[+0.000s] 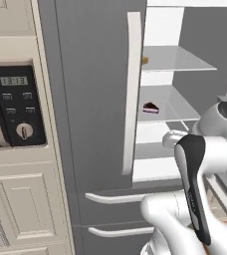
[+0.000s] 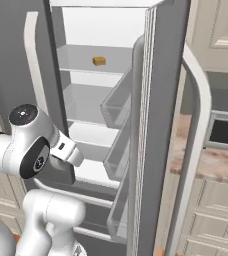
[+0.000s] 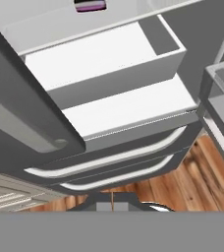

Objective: Take the cakes from the fridge and place them on the empty tray on the dining counter.

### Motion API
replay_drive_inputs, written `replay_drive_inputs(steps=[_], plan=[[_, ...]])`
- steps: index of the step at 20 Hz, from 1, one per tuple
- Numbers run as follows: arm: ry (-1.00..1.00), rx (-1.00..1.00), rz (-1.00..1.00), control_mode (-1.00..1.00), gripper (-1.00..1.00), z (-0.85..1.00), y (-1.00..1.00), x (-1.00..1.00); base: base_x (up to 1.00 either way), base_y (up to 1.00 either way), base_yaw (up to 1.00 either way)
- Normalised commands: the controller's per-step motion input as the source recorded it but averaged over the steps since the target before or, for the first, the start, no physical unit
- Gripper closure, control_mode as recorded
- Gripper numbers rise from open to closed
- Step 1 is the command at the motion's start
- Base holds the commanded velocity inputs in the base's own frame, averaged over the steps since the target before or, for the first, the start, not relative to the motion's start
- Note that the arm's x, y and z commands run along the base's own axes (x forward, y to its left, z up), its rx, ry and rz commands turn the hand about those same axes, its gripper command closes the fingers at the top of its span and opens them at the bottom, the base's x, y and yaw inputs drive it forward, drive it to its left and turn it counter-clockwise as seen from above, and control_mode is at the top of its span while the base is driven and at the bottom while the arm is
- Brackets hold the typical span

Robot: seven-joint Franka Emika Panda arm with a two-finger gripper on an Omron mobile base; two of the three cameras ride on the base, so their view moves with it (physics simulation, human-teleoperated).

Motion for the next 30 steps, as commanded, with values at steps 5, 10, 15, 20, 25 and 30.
replay_drive_inputs(steps=[5,10,15,20,25,30], plan=[[0.0,0.0,0.0,1.0,1.0,0.0,0.0,0.0,0.28,-0.31,0.09],[0.0,0.0,0.0,1.0,1.0,0.0,0.0,0.0,0.21,-0.36,0.11],[0.0,0.0,0.0,1.0,1.0,0.0,0.0,0.0,0.13,-0.38,0.13],[0.0,0.0,0.0,1.0,1.0,0.0,0.0,0.0,0.12,-0.24,0.08],[0.0,0.0,0.01,-1.0,1.0,0.0,-0.01,0.03,0.11,-0.1,0.04],[0.0,0.0,0.02,-1.0,1.0,0.04,0.0,0.1,0.0,0.0,0.0]])
